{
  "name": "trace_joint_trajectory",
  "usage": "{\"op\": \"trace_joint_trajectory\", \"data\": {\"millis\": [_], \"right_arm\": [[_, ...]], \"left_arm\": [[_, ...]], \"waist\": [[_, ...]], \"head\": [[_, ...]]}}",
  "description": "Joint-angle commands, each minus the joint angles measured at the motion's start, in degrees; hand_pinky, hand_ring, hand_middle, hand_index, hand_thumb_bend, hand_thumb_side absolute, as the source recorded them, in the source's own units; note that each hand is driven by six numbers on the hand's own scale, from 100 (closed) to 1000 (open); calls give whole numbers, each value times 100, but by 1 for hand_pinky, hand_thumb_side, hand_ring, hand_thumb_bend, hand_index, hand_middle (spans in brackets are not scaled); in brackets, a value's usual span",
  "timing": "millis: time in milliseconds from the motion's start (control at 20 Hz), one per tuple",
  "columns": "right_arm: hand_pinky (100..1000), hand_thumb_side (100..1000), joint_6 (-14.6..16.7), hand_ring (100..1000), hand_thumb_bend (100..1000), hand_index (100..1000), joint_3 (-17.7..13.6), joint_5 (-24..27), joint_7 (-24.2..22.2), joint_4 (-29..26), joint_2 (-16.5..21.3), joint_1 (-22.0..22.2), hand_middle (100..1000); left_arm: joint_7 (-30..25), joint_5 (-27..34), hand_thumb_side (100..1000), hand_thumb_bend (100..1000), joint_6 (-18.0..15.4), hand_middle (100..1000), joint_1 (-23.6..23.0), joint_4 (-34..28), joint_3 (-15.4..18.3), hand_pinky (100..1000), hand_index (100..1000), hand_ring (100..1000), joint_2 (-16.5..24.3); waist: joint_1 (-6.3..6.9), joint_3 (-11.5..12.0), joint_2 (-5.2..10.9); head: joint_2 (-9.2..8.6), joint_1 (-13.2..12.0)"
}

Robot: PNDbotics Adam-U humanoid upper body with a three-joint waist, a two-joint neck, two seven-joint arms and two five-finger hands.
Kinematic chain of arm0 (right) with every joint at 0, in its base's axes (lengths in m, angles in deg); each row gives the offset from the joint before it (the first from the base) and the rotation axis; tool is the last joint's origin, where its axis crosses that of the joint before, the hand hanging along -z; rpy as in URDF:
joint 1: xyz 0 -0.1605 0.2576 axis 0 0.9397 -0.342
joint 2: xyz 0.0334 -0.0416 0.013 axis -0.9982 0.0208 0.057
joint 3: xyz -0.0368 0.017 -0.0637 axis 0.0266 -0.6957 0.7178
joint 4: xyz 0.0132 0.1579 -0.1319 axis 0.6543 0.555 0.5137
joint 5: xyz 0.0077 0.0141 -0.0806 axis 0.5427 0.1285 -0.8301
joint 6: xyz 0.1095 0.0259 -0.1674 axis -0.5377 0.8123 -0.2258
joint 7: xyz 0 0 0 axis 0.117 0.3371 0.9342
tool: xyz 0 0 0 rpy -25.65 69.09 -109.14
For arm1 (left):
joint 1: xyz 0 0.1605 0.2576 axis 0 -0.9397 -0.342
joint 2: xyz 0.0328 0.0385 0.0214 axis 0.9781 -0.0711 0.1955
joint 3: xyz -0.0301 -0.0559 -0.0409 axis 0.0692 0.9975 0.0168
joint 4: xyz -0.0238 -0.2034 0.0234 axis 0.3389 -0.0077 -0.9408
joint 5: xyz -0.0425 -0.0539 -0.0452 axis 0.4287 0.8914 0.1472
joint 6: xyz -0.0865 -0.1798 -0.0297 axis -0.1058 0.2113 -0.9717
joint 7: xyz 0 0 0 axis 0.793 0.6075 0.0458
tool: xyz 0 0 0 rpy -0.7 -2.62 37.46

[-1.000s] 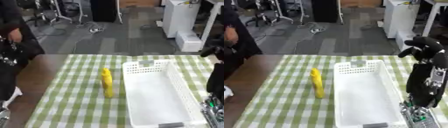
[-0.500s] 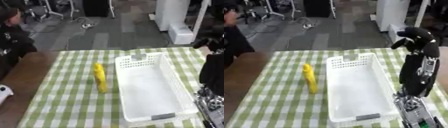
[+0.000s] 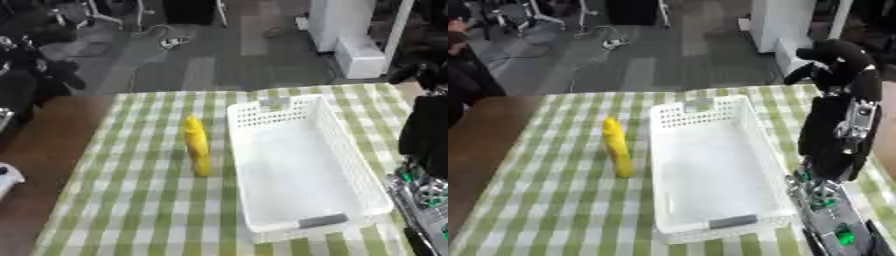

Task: Pick up objects on the table and place them in the box.

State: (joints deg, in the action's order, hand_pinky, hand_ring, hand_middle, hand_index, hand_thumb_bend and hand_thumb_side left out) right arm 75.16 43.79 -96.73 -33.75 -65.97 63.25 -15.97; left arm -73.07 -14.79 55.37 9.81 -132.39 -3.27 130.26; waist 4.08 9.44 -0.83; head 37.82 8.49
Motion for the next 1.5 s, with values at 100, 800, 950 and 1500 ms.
{"op": "trace_joint_trajectory", "data": {"millis": [100,800,950,1500], "right_arm": [[378,917,8,613,100,730,8,17,-1,-75,52,-128,632],[379,916,1,613,100,730,15,62,-16,-75,32,-197,632],[379,916,-2,613,100,730,17,70,-23,-75,28,-201,632],[379,916,-6,613,100,730,36,98,-57,-75,22,-214,632]], "left_arm": [[-134,-169,793,398,-11,869,189,319,-47,834,1000,609,159],[-350,-792,811,453,-70,899,493,1196,-179,903,1000,664,92],[-164,-1067,818,475,10,899,554,1333,-188,942,1000,668,48],[-54,-1483,840,486,284,921,771,1795,-371,1000,1000,720,-226]], "waist": [[-6,-10,23],[12,-103,9],[13,-113,6],[9,-139,5]], "head": [[81,-53],[127,-119],[134,-141],[184,-209]]}}
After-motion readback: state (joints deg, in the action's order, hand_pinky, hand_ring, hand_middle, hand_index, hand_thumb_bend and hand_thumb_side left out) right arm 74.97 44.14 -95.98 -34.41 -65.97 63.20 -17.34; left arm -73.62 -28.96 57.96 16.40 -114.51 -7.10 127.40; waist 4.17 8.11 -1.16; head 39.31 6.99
